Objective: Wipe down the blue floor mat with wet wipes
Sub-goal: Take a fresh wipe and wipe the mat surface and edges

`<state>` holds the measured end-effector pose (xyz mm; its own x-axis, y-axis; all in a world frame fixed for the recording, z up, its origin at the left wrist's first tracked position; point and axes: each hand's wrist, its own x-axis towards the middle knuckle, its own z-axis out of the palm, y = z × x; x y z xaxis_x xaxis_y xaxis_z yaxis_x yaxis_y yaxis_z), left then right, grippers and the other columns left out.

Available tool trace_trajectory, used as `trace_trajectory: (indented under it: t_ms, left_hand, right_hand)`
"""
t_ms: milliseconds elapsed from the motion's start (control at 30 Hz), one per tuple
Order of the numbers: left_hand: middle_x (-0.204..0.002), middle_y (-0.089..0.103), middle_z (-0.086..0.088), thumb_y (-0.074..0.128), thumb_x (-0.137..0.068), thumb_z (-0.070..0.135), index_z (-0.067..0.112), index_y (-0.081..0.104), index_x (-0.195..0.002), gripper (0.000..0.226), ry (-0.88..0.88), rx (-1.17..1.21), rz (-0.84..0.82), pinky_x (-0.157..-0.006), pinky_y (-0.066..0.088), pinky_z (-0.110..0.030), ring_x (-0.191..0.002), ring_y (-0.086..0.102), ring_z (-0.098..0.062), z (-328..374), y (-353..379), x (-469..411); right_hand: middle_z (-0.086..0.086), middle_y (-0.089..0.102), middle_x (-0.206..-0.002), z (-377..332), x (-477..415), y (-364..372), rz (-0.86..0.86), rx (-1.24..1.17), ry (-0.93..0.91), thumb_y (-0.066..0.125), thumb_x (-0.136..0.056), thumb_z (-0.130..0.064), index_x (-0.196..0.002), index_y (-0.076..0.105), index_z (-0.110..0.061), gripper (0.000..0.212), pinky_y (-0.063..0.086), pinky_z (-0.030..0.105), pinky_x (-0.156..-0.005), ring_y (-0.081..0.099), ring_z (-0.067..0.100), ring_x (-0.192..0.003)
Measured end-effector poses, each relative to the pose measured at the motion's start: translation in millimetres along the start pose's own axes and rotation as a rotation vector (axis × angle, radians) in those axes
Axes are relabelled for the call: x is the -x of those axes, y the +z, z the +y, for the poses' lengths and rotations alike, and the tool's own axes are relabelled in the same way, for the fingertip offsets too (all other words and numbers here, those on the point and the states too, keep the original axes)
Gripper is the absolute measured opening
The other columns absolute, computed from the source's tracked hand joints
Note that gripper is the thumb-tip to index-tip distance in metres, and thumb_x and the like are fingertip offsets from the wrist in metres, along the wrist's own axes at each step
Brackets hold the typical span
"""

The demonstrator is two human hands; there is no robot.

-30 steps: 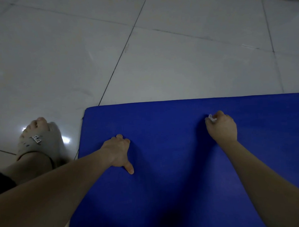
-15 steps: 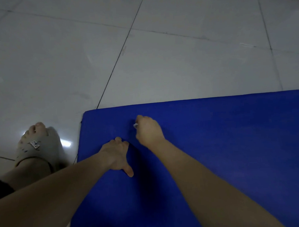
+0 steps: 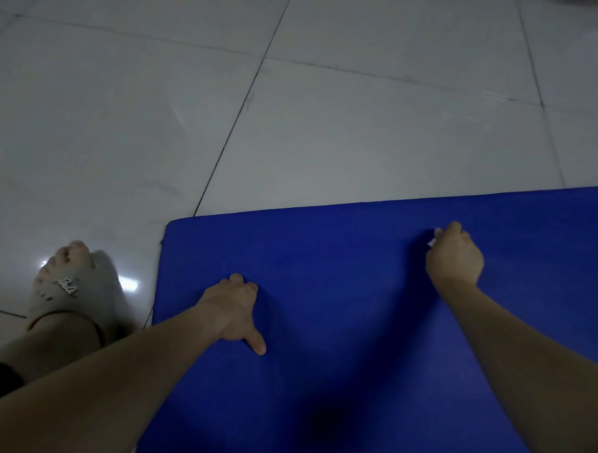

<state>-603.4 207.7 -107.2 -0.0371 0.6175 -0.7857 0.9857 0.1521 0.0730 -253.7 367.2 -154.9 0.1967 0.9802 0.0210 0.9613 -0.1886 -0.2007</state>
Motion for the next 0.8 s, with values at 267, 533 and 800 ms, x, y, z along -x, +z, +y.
trace_trajectory:
  t_ms: [267, 533, 800]
  left_hand:
    - [-0.145, 0.035, -0.005, 0.082, -0.057, 0.076, 0.017, 0.03, -0.155, 0.126, 0.011, -0.014, 0.013, -0.101, 0.048, -0.034, -0.127, 0.044, -0.021, -3.0, 2.1, 0.1]
    - [-0.141, 0.037, -0.003, 0.08, -0.055, 0.079, 0.019, 0.031, -0.154, 0.125, 0.004, -0.02, 0.019, -0.095, 0.05, -0.034, -0.123, 0.045, -0.02, -0.7, 1.1, 1.0]
    - [-0.139, 0.036, 0.0, 0.082, -0.055, 0.077, 0.021, 0.032, -0.152, 0.123, 0.022, 0.012, 0.026, -0.098, 0.051, -0.035, -0.124, 0.043, -0.019, -3.3, 2.9, 1.7]
  right_hand:
    - [0.011, 0.065, -0.097, -129.4, 63.9, 32.6, -0.111, 0.011, -0.268, 0.046, -0.103, -0.01, -0.108, 0.051, -0.006, 0.009, 0.037, 0.031, -0.053, 0.064, 0.025, -0.074]
    - [0.009, 0.062, -0.102, -196.9, 112.9, 39.9, -0.293, 0.016, -0.854, 0.052, -0.099, -0.009, -0.114, 0.054, -0.01, 0.015, 0.041, 0.033, -0.057, 0.063, 0.023, -0.079]
    - [0.011, 0.066, -0.099, -68.3, 16.0, 22.3, -0.071, 0.08, -0.383, 0.056, -0.101, -0.027, -0.107, 0.055, -0.01, 0.019, 0.038, 0.031, -0.056, 0.068, 0.032, -0.084]
